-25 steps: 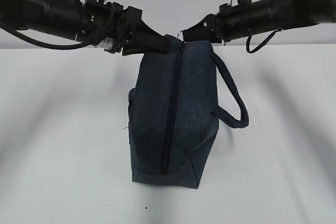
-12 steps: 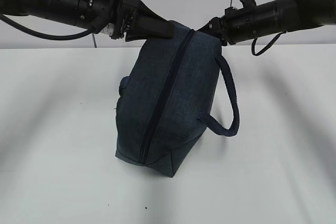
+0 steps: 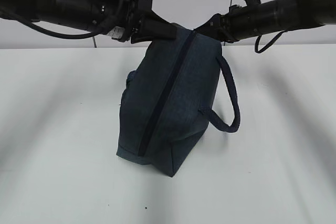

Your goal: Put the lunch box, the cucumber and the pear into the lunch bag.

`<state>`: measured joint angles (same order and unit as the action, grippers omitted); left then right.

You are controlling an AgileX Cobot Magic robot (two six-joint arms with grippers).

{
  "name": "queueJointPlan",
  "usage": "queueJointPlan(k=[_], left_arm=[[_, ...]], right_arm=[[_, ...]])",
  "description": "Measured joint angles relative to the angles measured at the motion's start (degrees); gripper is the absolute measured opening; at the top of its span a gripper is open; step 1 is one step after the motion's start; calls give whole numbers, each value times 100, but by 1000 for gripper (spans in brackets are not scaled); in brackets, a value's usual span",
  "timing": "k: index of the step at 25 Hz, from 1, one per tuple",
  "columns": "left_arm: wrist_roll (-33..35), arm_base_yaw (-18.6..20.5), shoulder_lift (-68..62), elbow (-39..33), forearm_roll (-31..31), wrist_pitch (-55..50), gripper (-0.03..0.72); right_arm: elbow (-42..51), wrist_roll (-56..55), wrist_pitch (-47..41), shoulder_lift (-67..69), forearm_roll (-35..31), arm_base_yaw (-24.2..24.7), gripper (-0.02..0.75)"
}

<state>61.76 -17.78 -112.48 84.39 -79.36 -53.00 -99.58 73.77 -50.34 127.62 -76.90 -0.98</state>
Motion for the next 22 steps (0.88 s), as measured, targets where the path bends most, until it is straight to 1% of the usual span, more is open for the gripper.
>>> queueJointPlan(k=[1,3,7,9,10,13,14,16,18,22], left_arm=[[0,0,-56,0,-33,113,12],[-36,0,-165,6,-111,397,12],[-75,0,-282,6,-215,805,13],[-76,0,-283,6,-265,823,44],[-76,0,-283,6,-288,823,71],[-81,0,-283,17,-340,841,238],[-81,0,-283,25,-340,836,314],[-81,0,-283,80,-331,773,393],[-81,0,-283,185,-96,651,424],[-164,0,-265,477,547,430,433]], right_arm=[[0,0,55,0,-1,7,351],[-10,0,95,0,-9,7,379],[-10,0,118,-28,87,12,393],[-10,0,118,-129,291,12,396],[-10,0,118,-205,416,12,396],[-10,0,118,-411,761,12,397],[-10,0,118,-467,886,12,397],[-12,-73,118,-576,1149,12,397],[-22,-288,118,-690,1519,12,398],[-22,-1032,105,-927,2403,12,398]])
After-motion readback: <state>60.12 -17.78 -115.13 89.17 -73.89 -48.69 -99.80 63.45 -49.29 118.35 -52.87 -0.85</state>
